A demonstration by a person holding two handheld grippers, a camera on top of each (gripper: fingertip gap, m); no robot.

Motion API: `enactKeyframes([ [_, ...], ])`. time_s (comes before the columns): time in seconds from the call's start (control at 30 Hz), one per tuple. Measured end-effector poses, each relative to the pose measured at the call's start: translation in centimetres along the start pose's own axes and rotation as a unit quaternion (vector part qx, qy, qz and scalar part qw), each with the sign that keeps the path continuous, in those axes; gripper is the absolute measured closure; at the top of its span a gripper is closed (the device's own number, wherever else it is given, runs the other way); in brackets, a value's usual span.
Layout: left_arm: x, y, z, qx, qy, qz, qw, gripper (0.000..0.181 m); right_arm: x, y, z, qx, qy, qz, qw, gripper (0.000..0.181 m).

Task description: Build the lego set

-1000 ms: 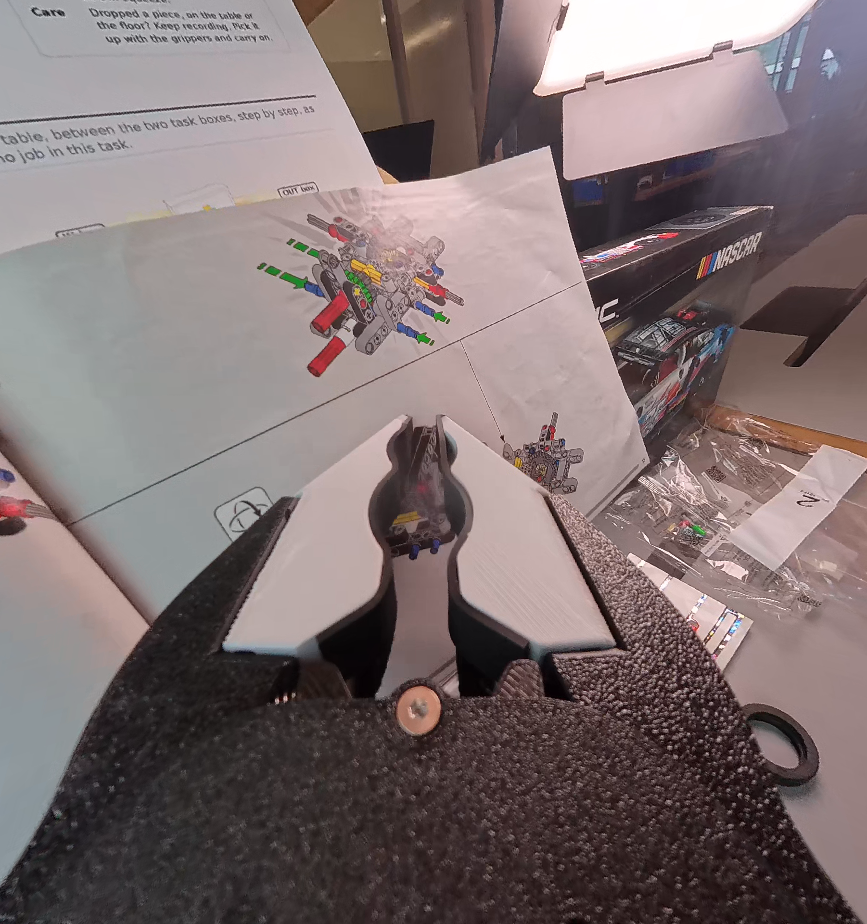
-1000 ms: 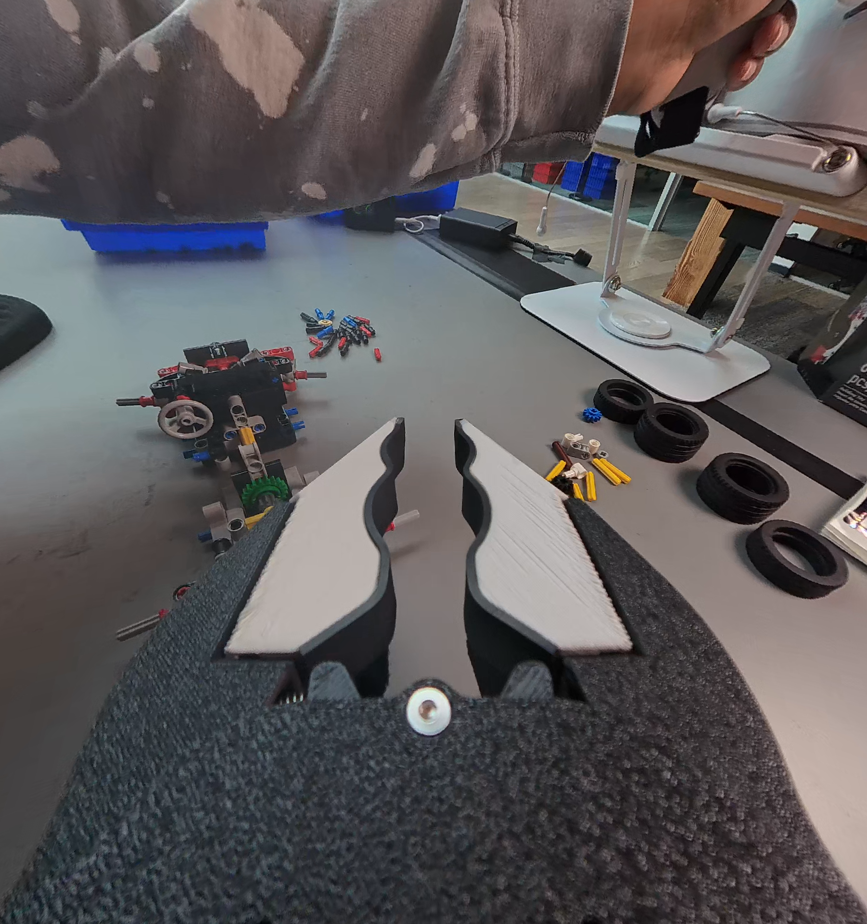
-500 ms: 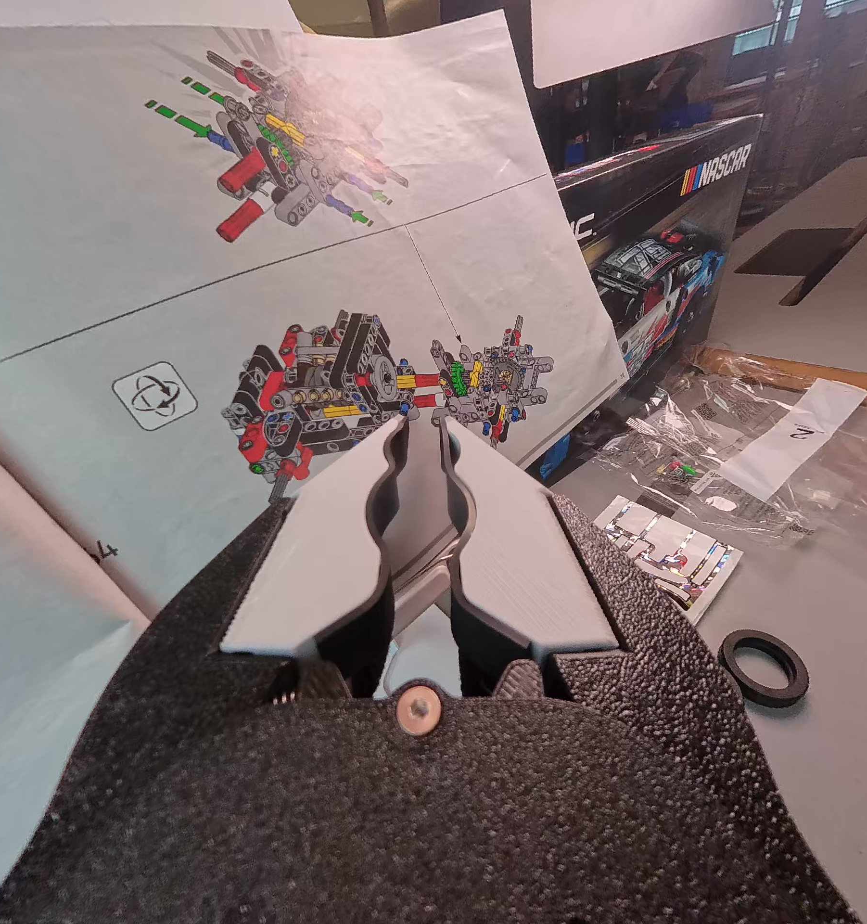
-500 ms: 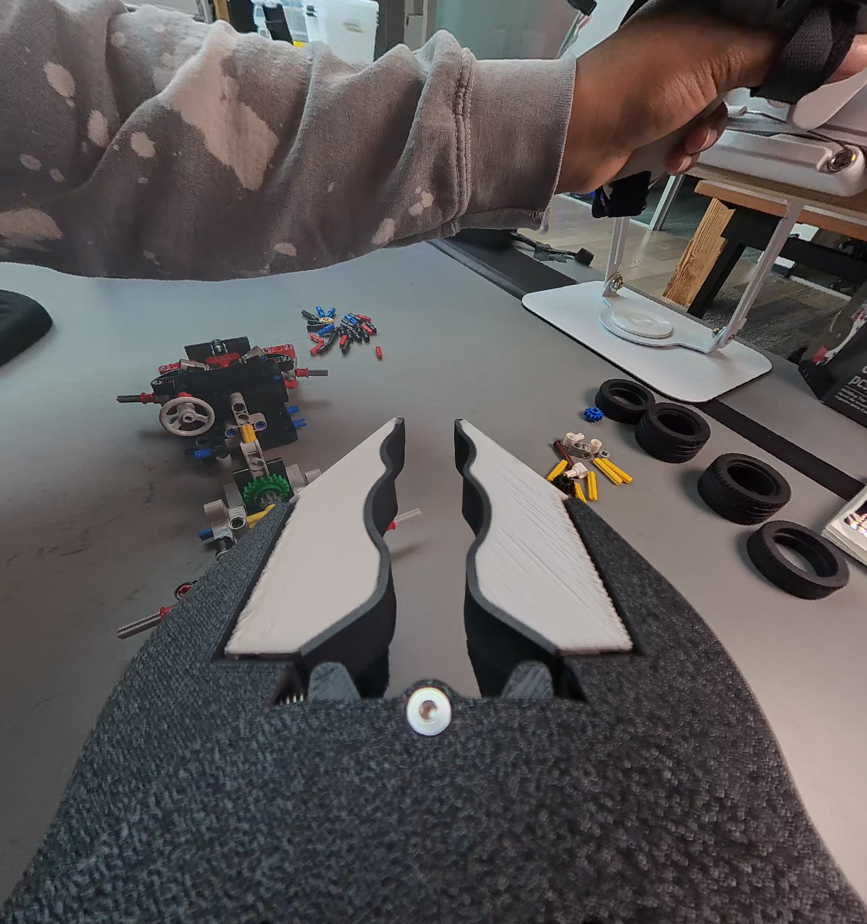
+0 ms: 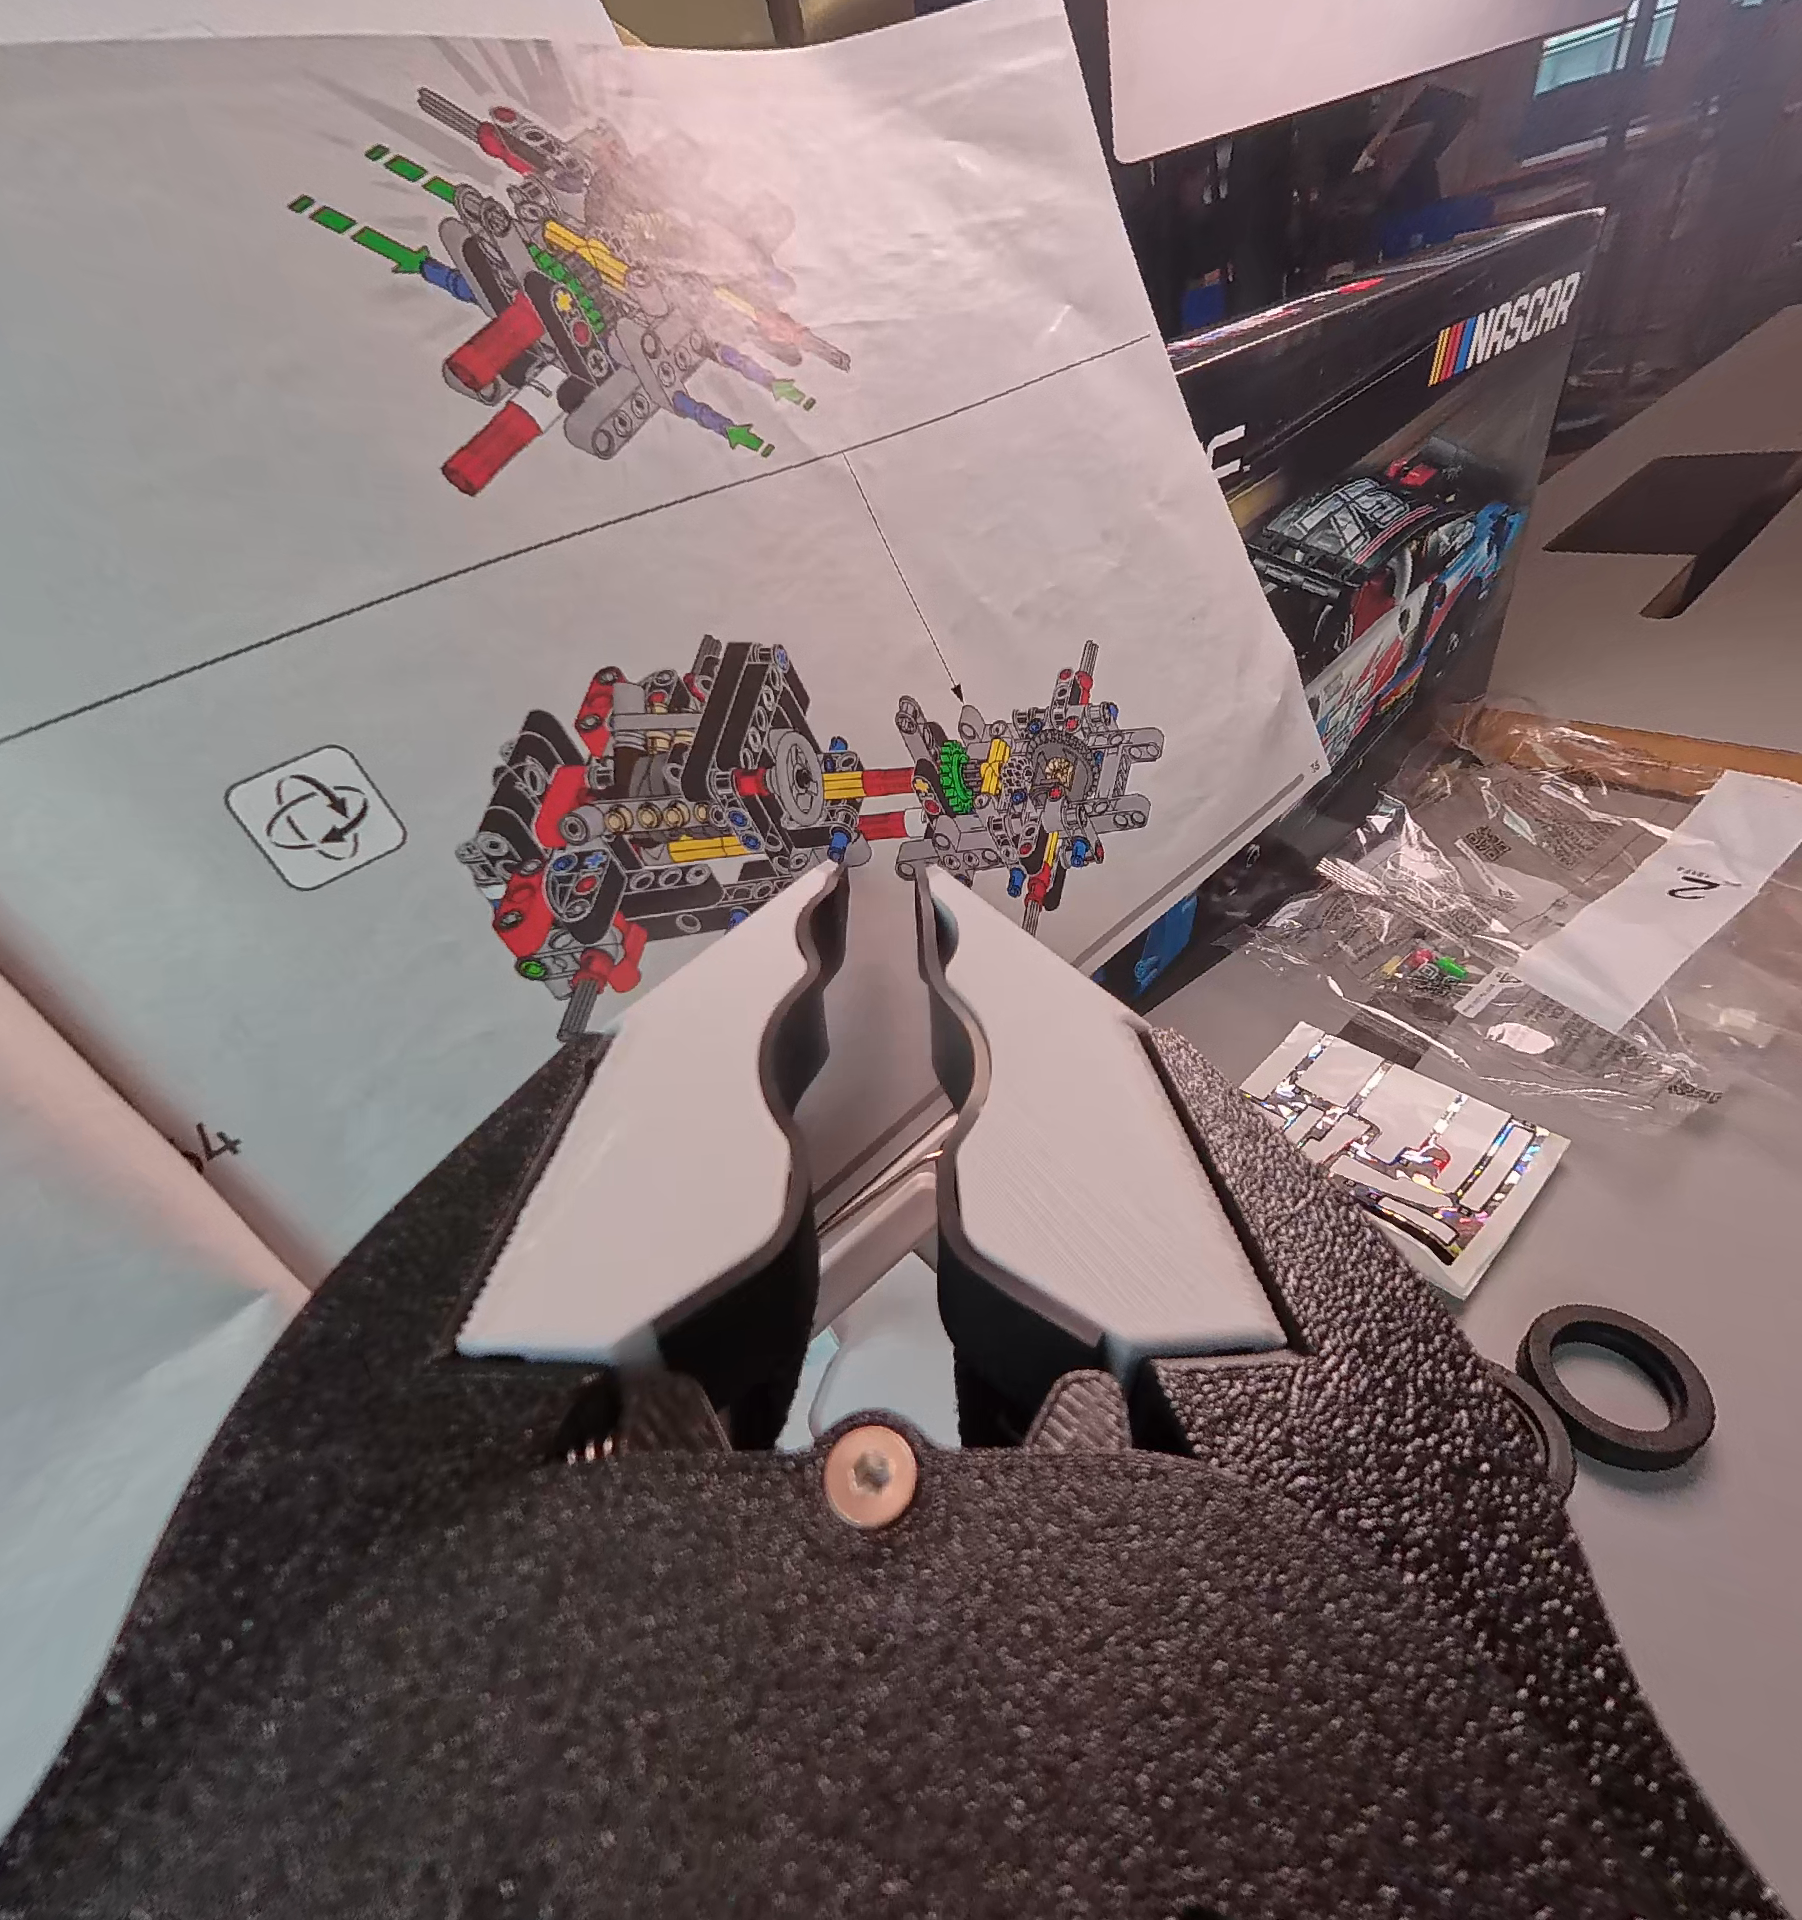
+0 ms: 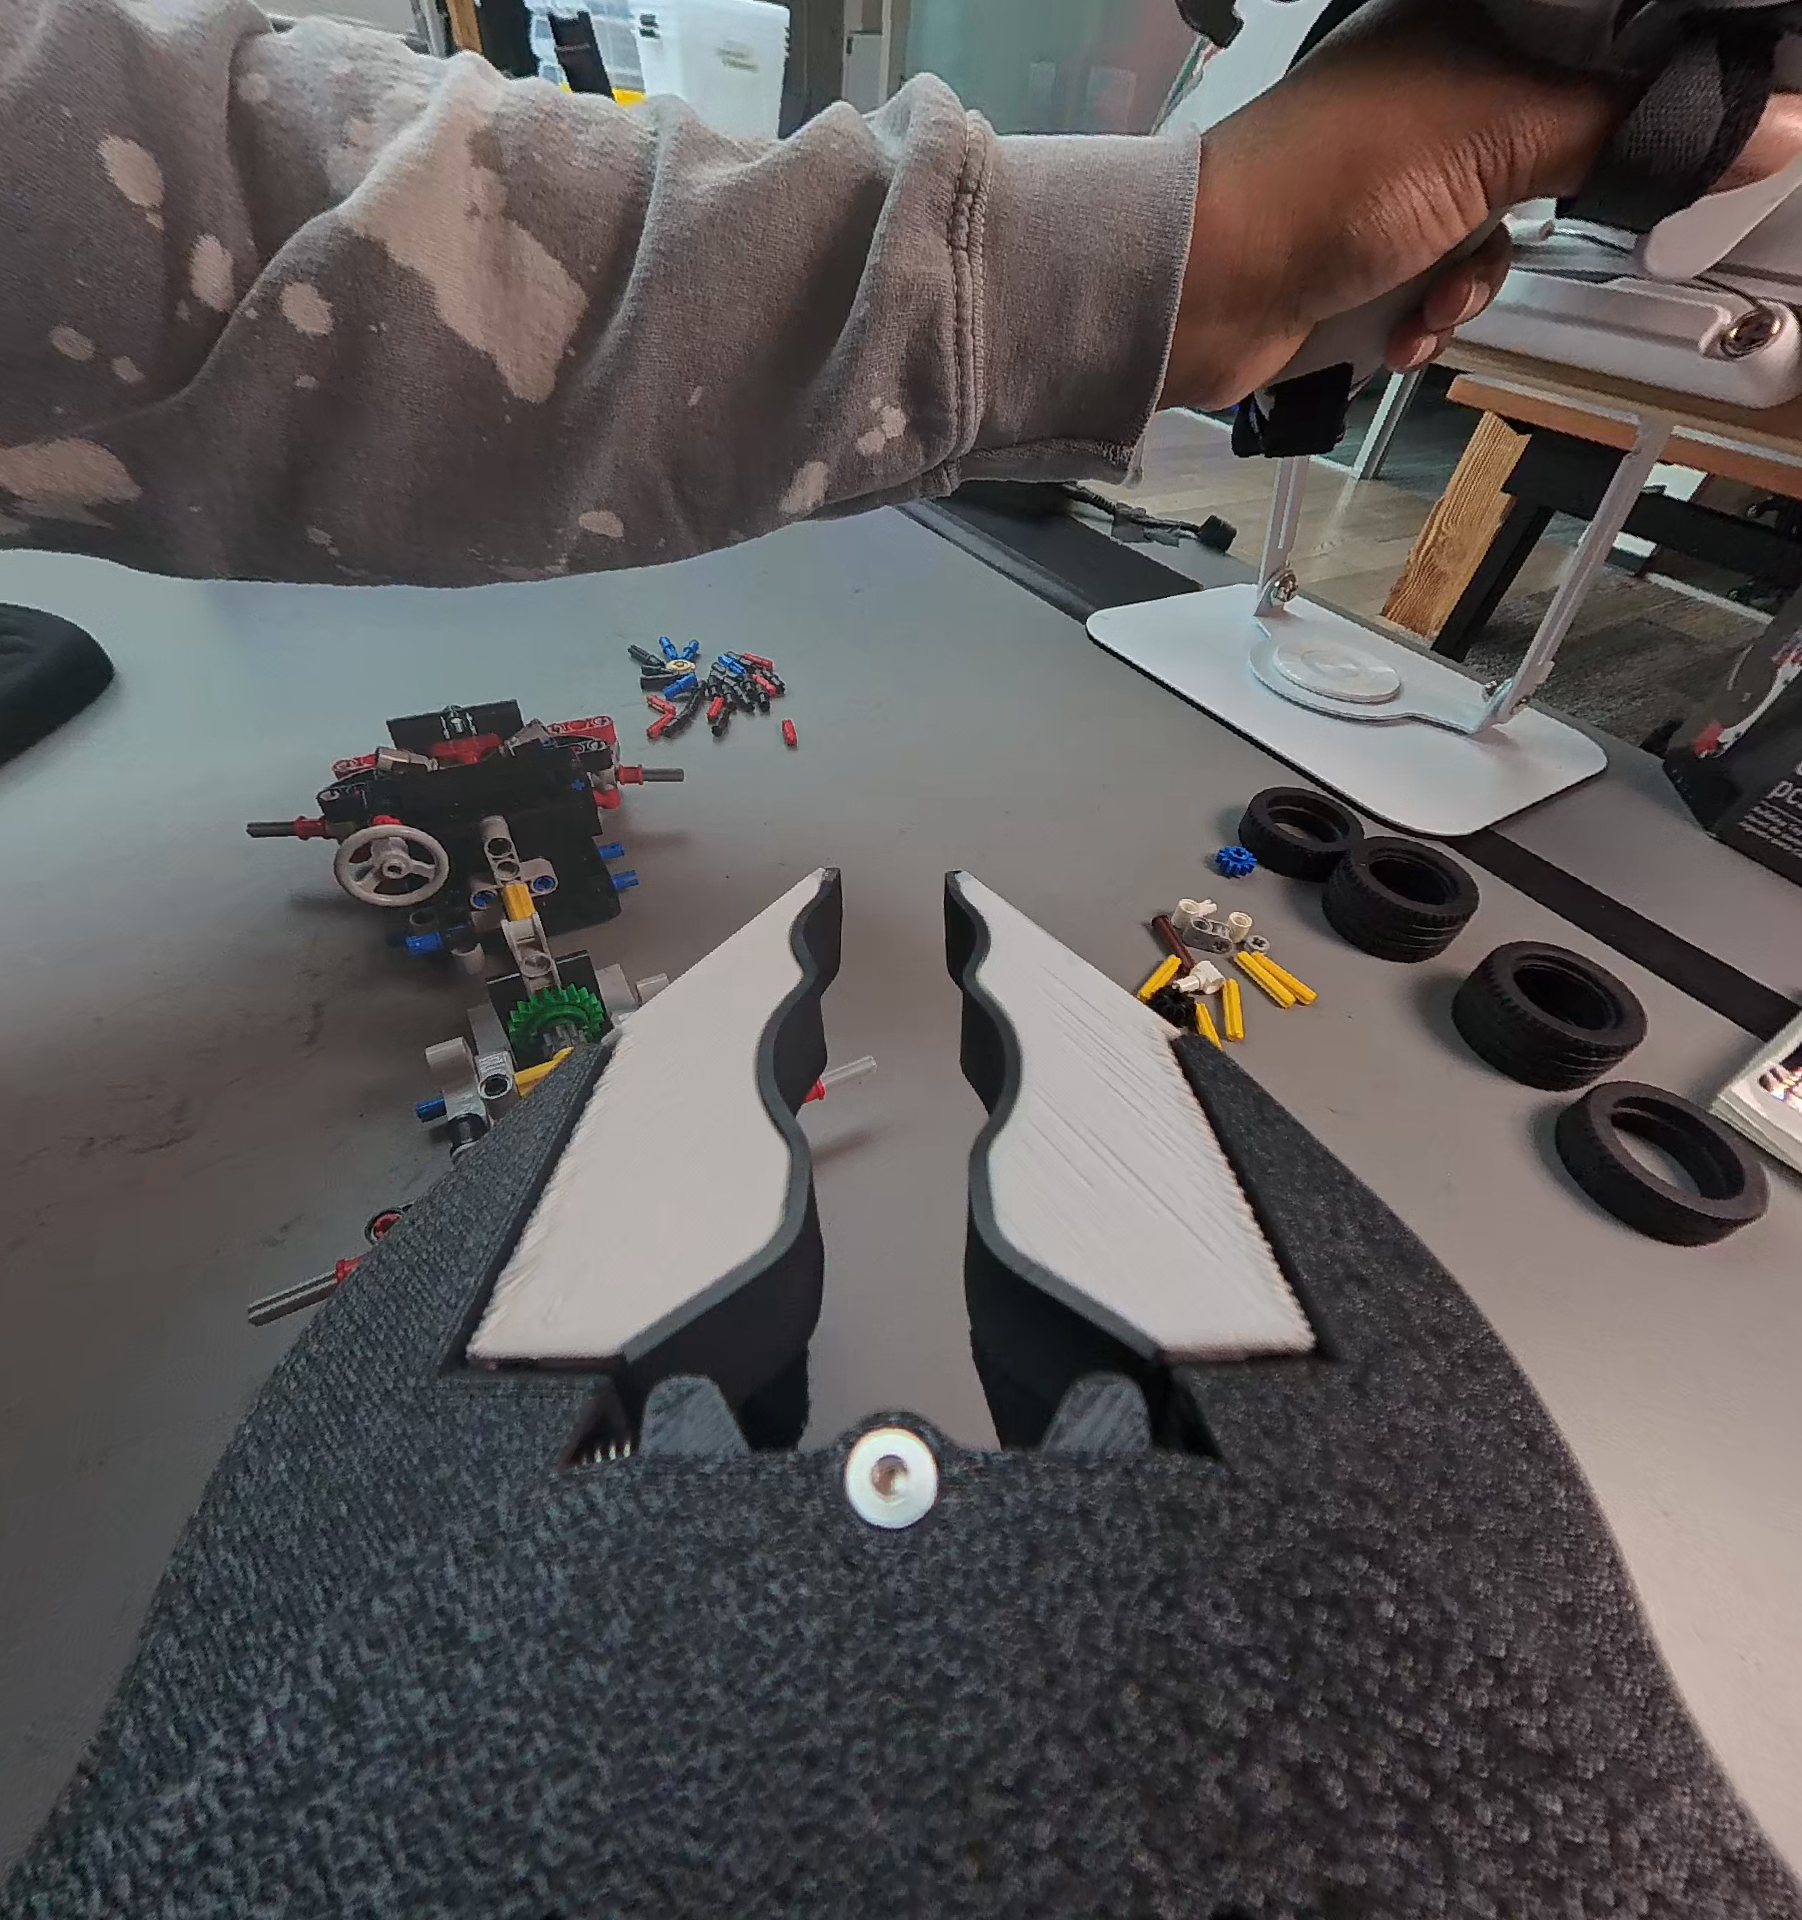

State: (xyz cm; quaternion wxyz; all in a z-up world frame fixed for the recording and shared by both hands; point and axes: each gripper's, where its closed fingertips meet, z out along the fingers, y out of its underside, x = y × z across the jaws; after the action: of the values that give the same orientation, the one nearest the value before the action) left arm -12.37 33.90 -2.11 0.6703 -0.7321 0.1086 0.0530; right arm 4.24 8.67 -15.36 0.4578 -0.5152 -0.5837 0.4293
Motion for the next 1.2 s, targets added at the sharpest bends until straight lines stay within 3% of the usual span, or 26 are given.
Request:
enactKeyframes([
  [0.03,-0.01,0.04,0.01,-0.001,-0.001,0.002,1.0,0.168,0.0,0.0,0.0,0.0,0.0,0.0,1.0,0.163],
  [0.77,0.47,0.2,0.03,0.0,0.007,0.034,0.999,0.161,0.03,0.08,0.02,-0.002,0.001,0.001,1.0,0.163],
  [1.2,0.36,0.13,-0.08,0.004,0.002,0.038,0.999,0.166,0.0,0.09,-0.02,-0.003,0.0,0.0,1.0,0.162],
])
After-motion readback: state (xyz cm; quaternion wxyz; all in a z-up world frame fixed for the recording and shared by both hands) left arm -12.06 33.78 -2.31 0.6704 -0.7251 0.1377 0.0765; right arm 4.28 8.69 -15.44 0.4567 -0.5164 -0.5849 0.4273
